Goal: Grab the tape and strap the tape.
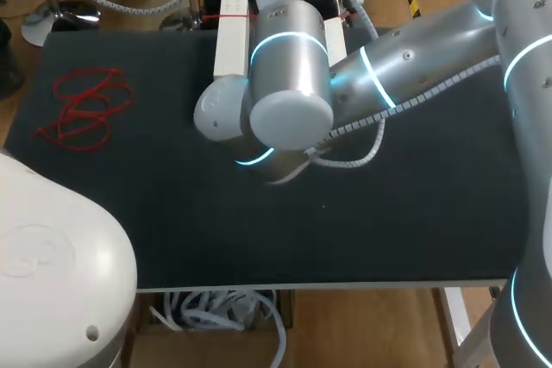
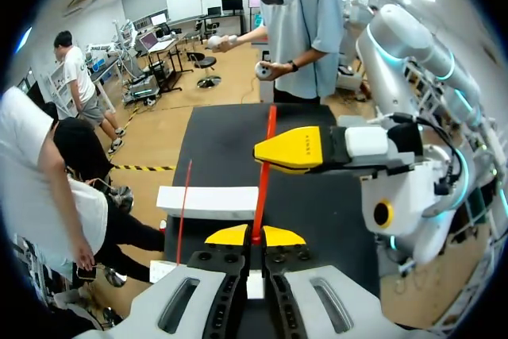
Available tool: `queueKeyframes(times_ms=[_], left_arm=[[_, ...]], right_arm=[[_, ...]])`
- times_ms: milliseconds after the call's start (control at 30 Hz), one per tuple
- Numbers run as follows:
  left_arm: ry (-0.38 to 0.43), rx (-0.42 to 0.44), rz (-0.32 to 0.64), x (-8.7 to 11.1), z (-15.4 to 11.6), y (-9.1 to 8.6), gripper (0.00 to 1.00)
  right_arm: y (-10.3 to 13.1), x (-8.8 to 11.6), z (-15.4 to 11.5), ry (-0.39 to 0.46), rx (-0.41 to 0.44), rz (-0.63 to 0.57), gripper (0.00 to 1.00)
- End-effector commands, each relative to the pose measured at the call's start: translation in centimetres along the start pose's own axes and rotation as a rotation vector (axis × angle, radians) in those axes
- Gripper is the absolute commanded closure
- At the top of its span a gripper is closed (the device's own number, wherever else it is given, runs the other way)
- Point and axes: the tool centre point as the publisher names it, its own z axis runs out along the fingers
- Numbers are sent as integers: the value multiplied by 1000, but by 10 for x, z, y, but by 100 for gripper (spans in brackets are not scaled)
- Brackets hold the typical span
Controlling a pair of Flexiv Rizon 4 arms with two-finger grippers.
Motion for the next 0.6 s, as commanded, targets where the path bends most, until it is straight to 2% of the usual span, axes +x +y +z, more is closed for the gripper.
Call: queueKeyframes(times_ms=[33,600], left_arm=[[0,-3,-1,1,-1,-1,100],[0,-3,-1,1,-1,-1,100]], right_arm=[[7,-4,2,8,9,-1,100],[34,-5,1,21,28,-11,100]])
